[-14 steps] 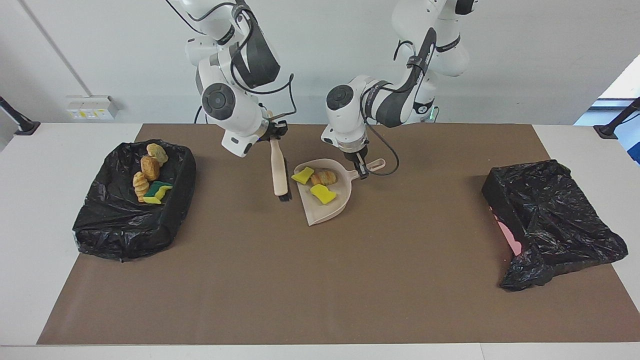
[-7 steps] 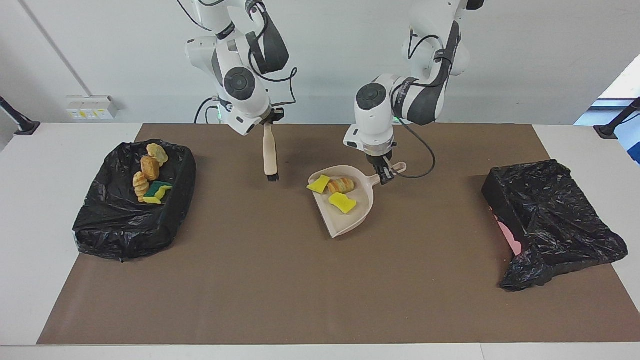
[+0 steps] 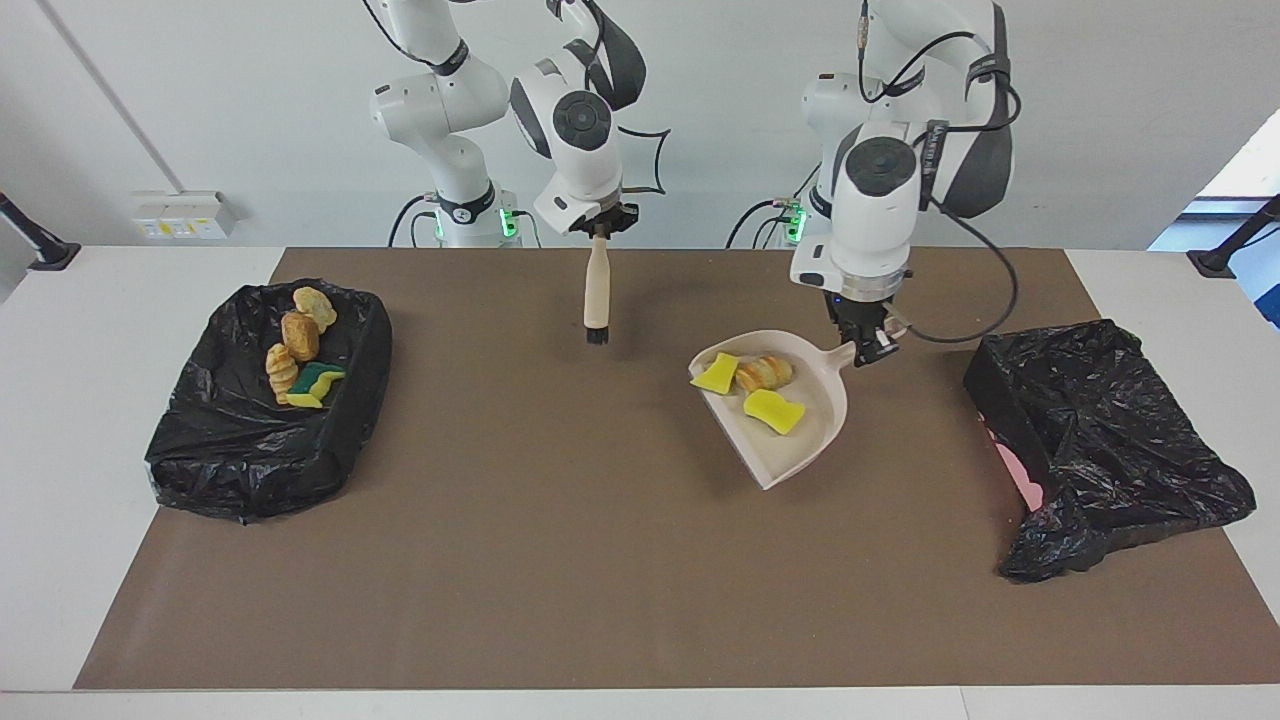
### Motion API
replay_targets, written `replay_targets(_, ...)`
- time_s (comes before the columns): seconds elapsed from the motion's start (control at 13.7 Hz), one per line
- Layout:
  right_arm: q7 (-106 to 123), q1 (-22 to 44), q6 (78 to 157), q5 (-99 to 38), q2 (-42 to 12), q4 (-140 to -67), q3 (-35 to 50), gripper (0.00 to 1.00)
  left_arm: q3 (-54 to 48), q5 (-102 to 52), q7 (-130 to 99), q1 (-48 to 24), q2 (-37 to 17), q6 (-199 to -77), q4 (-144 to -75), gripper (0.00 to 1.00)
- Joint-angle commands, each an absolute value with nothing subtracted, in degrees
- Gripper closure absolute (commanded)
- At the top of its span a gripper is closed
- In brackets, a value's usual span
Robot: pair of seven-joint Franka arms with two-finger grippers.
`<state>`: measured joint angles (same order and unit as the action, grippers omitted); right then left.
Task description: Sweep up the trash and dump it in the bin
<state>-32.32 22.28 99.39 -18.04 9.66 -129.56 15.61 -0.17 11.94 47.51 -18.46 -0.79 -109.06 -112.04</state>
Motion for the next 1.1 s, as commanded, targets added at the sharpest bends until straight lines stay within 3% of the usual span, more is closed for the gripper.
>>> replay_targets(0.0, -32.4, 23.7, 102.7, -19.9, 9.5, -131.7, 15.5, 1.00, -0.7, 12.4, 55.3, -10.7, 3.8, -107.1, -112.8, 1.00)
replay_targets(0.44, -31.5, 26.8, 114.8, -22.3, 8.5, -140.2, 15.5, 1.00, -0.6, 11.7, 68.1, 8.0, 2.4, -109.5, -108.9, 1.00)
replay_targets(0.66, -28.6, 29.0, 117.1, -22.3, 8.3, -141.8, 15.5, 1.00, -0.6, 12.2, 76.3, 13.9, -0.9, -113.3, -104.5, 1.00)
replay_targets(0.88, -27.9, 29.1, 118.4, -22.3, 8.4, -143.3, 15.5, 1.00, -0.6, 12.7, 91.0, 21.6, -7.8, -114.8, -95.5, 1.00)
replay_targets(0.95, -28.3, 29.1, 118.6, -22.3, 8.1, -143.3, 15.4, 0.98, -0.5, 13.6, 94.3, 21.9, -10.2, -115.1, -92.8, 1.00)
replay_targets(1.03, -28.2, 28.9, 118.6, -22.3, 7.8, -143.2, 15.4, 0.76, -0.4, 17.6, 94.9, 21.8, -11.9, -115.5, -90.8, 1.00)
